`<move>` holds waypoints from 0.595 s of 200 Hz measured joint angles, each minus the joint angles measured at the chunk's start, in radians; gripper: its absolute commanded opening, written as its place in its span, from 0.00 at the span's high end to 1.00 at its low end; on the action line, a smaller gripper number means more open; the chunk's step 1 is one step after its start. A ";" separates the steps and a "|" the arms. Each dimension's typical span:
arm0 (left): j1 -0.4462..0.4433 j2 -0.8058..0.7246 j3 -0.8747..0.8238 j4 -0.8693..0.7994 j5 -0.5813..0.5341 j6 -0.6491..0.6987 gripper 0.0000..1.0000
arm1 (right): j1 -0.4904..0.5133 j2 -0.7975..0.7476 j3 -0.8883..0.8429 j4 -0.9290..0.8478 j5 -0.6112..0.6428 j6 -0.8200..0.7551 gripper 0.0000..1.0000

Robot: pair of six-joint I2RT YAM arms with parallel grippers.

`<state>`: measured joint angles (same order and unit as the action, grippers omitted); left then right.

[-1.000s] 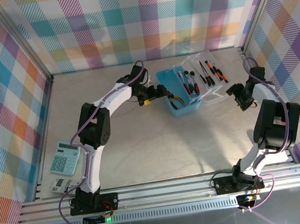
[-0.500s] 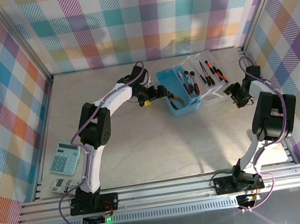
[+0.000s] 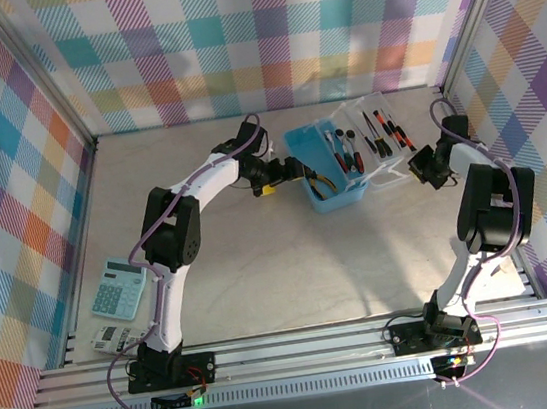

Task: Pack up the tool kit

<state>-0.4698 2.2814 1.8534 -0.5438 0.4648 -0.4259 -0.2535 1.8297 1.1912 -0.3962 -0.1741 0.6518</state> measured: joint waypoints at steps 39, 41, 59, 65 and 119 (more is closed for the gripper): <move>0.007 -0.013 -0.007 -0.030 -0.026 0.008 0.02 | 0.016 -0.038 -0.042 0.020 0.029 0.001 1.00; 0.009 -0.013 -0.007 -0.032 -0.026 0.008 0.02 | 0.017 -0.042 -0.047 0.019 0.032 0.001 1.00; 0.026 -0.020 -0.018 -0.056 -0.040 0.016 0.02 | 0.025 -0.077 -0.081 0.014 0.048 0.010 1.00; 0.033 -0.022 -0.023 -0.063 -0.043 0.016 0.02 | 0.027 -0.086 -0.087 0.011 0.052 0.013 1.00; 0.062 -0.034 -0.069 -0.075 -0.065 0.023 0.02 | 0.053 -0.132 -0.102 -0.036 0.105 0.016 1.00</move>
<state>-0.4080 2.2471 1.7847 -0.6186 0.4000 -0.4034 -0.2001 1.6978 1.0893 -0.4320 -0.0696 0.6674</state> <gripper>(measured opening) 0.981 0.053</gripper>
